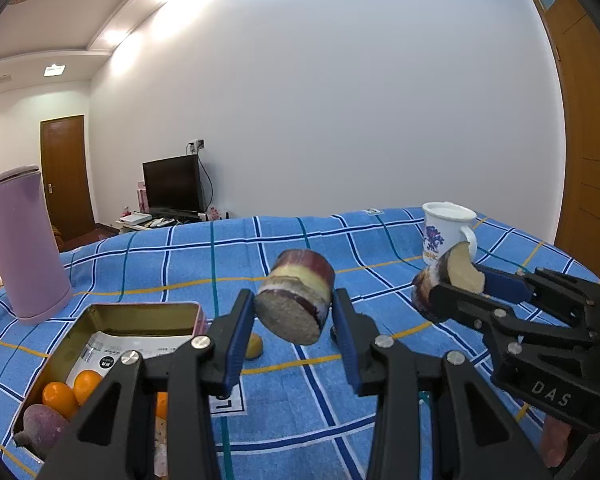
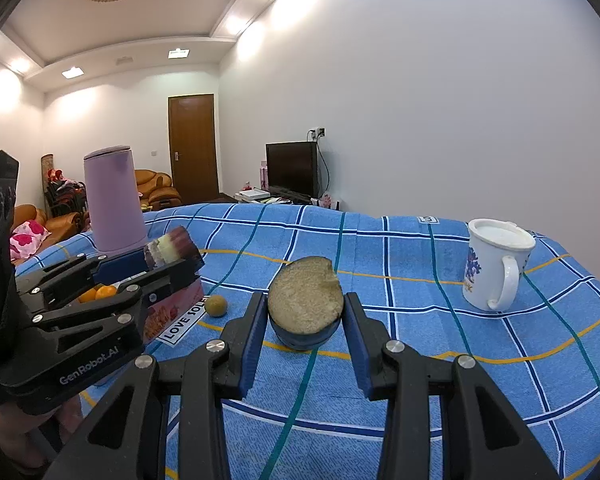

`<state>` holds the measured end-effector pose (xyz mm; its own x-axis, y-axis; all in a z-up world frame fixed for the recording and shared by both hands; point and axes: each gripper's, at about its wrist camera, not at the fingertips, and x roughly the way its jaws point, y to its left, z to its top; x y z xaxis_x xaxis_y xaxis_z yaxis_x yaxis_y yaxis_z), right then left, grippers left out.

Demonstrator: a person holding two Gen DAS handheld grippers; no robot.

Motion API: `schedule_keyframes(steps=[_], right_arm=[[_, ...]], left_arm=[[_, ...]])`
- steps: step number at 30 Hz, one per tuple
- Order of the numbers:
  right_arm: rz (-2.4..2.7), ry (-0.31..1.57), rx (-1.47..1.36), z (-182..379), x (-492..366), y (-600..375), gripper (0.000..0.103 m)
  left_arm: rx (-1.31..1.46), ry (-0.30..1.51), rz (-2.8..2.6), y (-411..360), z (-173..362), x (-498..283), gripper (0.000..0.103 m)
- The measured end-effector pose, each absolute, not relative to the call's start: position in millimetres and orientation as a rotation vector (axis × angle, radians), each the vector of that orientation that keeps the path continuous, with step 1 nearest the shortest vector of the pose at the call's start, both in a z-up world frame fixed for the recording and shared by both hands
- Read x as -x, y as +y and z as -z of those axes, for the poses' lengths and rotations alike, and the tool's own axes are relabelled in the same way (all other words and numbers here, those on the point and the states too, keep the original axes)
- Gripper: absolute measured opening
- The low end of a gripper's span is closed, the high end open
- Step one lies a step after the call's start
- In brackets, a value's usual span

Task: Organize fruits
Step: 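Lift and carry the purple and white root pieces toward the tin box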

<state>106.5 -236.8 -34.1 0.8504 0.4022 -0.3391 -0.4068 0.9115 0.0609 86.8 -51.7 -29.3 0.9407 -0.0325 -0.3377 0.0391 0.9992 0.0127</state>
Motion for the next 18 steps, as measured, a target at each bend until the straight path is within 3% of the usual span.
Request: schedule_keyframes(steps=[18], right_arm=[[-0.415,0.338,0.033,31.8,-99.6,-230.4,0.040]], left_arm=[[-0.015,0.353,0.035,-44.4,29.2,-72.9,0.041]])
